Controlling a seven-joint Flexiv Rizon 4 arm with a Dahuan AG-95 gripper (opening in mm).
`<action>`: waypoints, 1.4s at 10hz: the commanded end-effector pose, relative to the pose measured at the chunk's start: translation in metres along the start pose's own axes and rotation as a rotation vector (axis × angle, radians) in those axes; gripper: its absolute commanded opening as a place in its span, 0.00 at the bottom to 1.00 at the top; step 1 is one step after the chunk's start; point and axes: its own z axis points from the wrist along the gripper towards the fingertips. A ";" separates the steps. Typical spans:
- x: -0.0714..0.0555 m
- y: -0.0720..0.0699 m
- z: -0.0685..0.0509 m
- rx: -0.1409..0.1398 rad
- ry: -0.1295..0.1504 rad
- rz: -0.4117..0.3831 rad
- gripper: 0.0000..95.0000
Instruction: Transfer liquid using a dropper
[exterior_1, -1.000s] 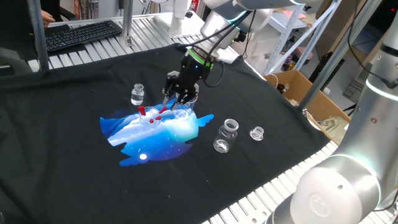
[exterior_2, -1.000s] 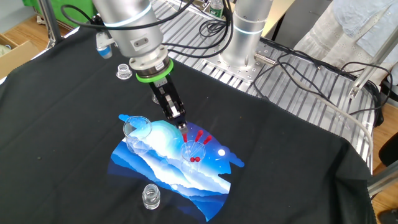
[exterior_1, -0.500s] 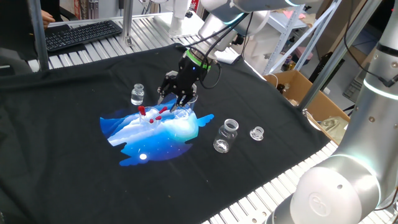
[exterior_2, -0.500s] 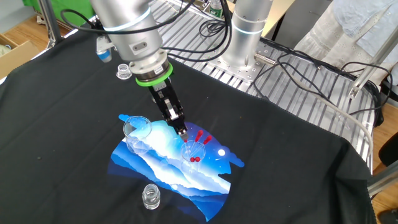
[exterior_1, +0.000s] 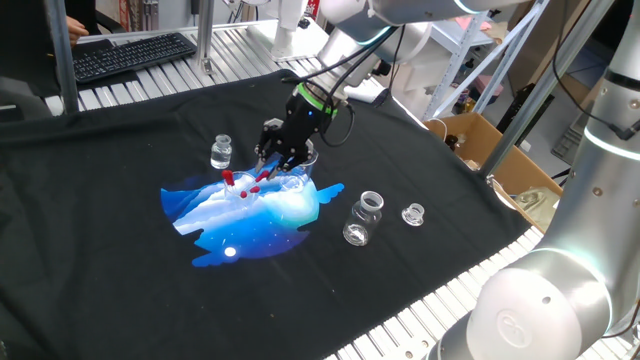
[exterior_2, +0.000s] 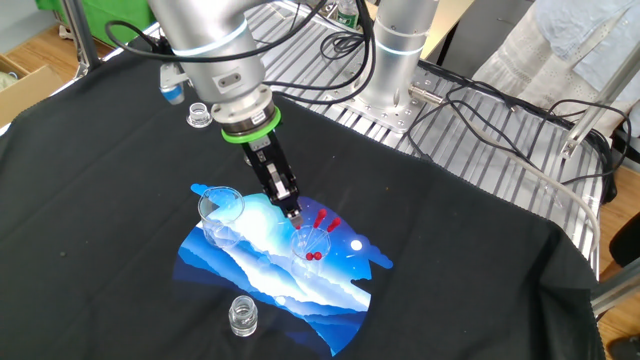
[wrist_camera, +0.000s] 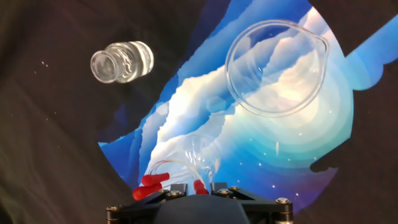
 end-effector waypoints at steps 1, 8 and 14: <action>0.000 0.000 0.000 0.001 -0.002 -0.015 0.20; 0.002 0.002 -0.001 0.003 -0.009 -0.021 0.00; 0.020 0.021 -0.022 0.037 -0.037 -0.010 0.00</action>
